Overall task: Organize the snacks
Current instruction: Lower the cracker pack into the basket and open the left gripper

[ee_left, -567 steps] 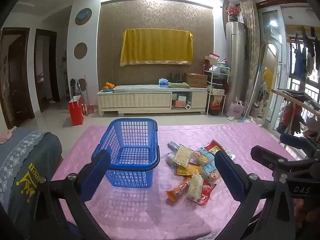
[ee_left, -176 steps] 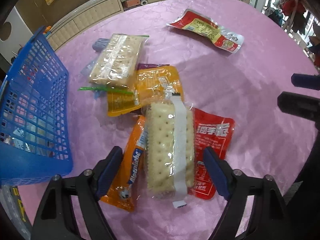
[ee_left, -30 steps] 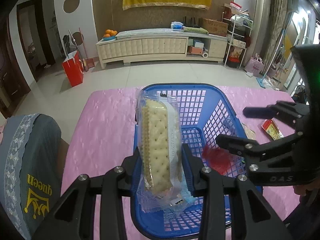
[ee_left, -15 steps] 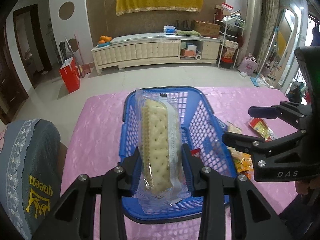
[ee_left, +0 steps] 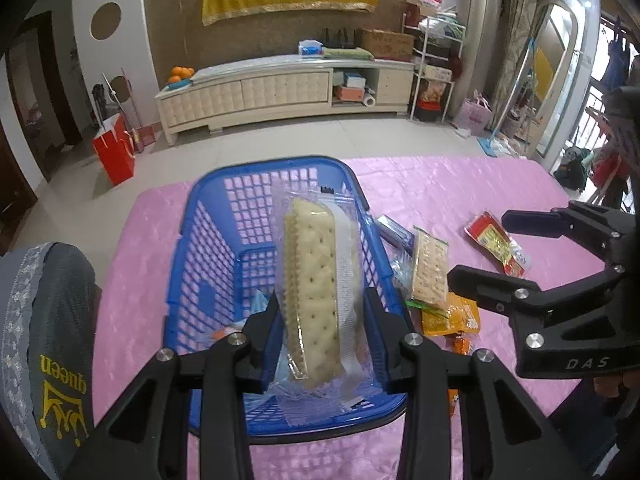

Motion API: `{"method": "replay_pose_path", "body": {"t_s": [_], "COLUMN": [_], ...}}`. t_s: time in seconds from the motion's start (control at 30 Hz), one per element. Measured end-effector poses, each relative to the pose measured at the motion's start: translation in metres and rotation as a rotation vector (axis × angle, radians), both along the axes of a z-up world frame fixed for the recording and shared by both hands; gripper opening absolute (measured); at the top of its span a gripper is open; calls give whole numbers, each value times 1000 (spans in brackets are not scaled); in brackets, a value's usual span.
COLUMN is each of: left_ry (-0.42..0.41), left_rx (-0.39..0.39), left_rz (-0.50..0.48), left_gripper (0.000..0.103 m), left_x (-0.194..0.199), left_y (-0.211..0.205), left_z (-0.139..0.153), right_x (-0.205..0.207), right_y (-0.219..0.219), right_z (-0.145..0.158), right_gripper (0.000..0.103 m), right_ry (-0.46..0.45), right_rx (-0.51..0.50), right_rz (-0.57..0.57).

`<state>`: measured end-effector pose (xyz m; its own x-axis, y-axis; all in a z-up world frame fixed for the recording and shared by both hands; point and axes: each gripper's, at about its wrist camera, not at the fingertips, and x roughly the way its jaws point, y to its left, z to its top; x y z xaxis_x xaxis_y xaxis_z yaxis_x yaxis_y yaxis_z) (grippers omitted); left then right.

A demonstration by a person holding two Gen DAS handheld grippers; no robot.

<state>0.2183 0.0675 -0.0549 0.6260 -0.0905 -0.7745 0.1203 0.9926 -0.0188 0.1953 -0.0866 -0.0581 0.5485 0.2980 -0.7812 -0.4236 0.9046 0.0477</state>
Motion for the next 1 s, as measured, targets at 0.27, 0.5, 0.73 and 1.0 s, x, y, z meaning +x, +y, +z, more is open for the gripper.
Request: {"method": "replay_pose_path", "body": {"t_s": [0.27,0.5,0.73,1.0], "left_ry": [57,26,-32,-97], "left_rx": [1,5,15,22], "left_rz": [-4,-29,-33,-55], "left_gripper": [41,58,63,76], "left_x": [10,1,-18,-43], "left_y": [-8,-11,-15,-37], "left_z": [-23,-14,9,32], "right_x": [5,3,-9,-33], "right_y": [-13,-17,-23,-43], "right_z": [-11,-12,1,22], "right_gripper": [86,86,86,86], "right_ry": [25,36,13,-27], "right_rx": [-11,6,24,45], "right_rz": [-35,-42,-37,-45]}}
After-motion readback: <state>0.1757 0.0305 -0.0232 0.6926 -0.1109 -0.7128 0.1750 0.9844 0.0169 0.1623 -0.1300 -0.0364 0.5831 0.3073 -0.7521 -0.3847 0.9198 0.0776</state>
